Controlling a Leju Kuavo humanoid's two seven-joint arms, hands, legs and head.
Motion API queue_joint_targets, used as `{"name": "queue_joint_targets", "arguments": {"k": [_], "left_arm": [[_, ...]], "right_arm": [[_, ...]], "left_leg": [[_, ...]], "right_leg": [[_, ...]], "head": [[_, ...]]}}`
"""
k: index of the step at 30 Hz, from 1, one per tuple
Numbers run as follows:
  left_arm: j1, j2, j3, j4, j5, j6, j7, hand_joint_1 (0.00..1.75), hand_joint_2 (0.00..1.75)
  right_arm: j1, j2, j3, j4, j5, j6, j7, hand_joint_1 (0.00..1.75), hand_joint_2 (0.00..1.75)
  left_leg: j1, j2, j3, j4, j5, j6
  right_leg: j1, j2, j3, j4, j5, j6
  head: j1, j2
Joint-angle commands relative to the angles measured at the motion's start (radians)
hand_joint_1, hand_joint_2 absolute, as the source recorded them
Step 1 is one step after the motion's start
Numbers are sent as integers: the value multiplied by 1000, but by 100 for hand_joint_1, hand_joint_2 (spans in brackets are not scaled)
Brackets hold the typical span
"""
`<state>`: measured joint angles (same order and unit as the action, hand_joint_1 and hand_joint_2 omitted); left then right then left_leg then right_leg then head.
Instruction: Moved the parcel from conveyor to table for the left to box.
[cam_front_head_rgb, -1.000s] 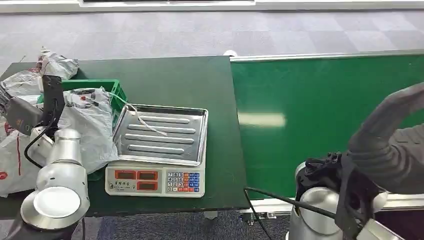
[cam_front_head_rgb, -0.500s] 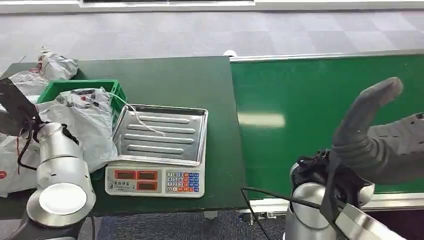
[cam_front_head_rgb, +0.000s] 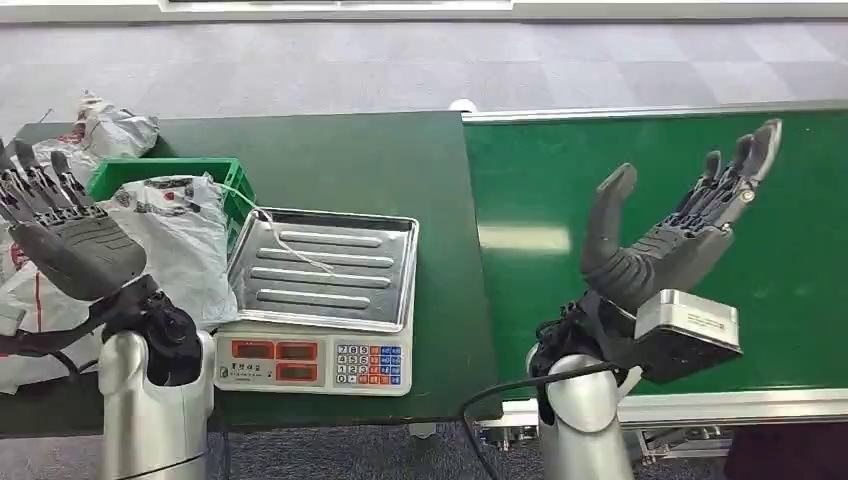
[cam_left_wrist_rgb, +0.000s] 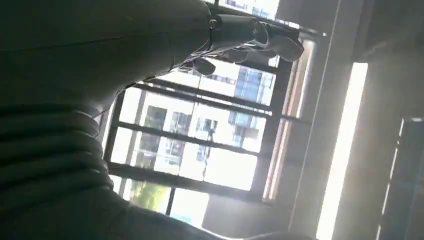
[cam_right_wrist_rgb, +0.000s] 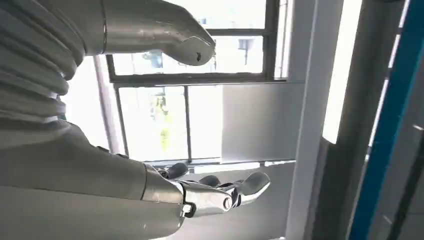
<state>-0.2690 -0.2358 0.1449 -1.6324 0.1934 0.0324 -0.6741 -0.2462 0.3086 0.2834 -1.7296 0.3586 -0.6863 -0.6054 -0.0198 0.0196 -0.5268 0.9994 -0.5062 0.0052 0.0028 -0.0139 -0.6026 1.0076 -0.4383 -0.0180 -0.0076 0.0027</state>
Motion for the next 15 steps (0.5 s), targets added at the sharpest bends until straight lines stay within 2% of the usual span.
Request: {"name": "queue_joint_targets", "arguments": {"k": [1, 4, 10, 13, 15], "left_arm": [[76, 3, -116, -99, 13, -8, 8, 0, 175], [80, 6, -126, -97, 1, -30, 24, 0, 175], [167, 3, -232, -91, 76, -294, 18, 0, 175], [197, 1, -272, -109, 64, -344, -7, 0, 175], [204, -3, -282, -105, 40, -338, -12, 0, 175]], "right_arm": [[18, -42, 29, 92, -5, 1, 4, 0, 175], [18, -46, 34, 89, -14, 18, 16, 0, 175], [50, -53, 72, 36, -132, 211, -49, 0, 175], [67, -52, 88, 3, -140, 249, -62, 0, 175], [78, -51, 86, 2, -98, 233, -68, 0, 175]], "left_leg": [[2, -1, 4, -4, 0, -3], [2, -1, 5, -4, 1, -3], [2, -2, 5, -4, 1, -3], [2, -2, 5, -4, 0, -3], [2, -2, 5, -4, 0, -3]], "right_leg": [[1, 2, 4, -4, 0, 1], [1, 2, 4, -4, 1, 1], [1, 1, 5, -4, 0, 1], [1, 1, 5, -4, 0, 2], [1, 1, 5, -4, -1, 2]], "head": [[0, 0], [0, 0], [0, 0], [0, 0], [0, 0]]}}
